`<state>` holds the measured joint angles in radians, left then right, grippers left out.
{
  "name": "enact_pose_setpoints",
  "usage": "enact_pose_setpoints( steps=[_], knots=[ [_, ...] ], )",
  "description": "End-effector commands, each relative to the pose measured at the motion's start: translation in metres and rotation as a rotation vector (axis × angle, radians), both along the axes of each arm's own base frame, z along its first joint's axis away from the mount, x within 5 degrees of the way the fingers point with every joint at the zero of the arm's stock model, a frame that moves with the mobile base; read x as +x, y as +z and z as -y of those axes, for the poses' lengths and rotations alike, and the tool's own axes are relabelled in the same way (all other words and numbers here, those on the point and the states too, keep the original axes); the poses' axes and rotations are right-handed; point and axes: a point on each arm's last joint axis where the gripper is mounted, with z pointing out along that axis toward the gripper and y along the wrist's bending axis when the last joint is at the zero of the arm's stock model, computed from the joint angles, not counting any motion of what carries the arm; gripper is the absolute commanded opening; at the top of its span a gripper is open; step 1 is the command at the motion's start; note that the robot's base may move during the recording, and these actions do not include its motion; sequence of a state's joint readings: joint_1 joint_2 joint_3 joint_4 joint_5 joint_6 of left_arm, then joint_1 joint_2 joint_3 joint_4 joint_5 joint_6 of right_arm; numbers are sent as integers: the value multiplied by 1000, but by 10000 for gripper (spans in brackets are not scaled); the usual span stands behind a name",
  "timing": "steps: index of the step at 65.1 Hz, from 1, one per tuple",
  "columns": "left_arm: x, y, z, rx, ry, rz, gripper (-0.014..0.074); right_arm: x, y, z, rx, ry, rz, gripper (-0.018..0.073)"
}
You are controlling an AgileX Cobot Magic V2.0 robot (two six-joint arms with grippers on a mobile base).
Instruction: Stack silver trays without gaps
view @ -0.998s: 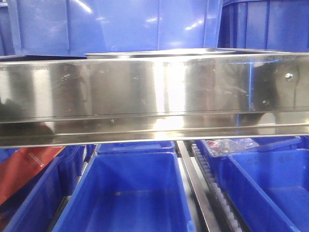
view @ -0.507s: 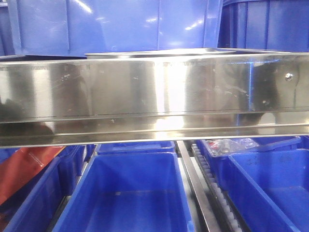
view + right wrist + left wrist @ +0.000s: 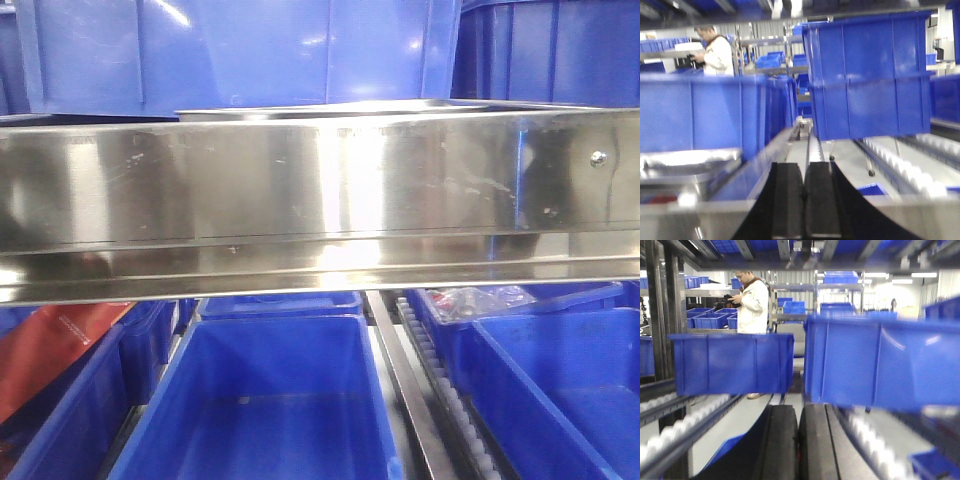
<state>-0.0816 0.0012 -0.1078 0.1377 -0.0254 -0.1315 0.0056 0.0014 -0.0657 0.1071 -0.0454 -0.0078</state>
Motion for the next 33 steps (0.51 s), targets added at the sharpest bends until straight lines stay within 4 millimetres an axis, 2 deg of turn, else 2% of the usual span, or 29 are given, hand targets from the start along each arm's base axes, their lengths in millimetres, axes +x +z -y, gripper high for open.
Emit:
enact_pose_setpoints(
  steps=[1,10,17,23,33],
  knots=[
    [-13,36,-2,-38,0,40,-6,-10,33,-1,5,13,49,-79],
    [-38,94,-7,5,45,29,-6,-38,88,-4,-11,43,2,-79],
    [-43,132,-7,42,36,-110,-6,-47,132,-5,-23,64,-107,-79],
    [-31,158,5,99,-81,-282,-6,-36,161,-7,-31,83,-271,-79],
    [9,196,22,55,-232,-485,-6,-1,200,-13,-20,146,-501,-79]
  ],
)
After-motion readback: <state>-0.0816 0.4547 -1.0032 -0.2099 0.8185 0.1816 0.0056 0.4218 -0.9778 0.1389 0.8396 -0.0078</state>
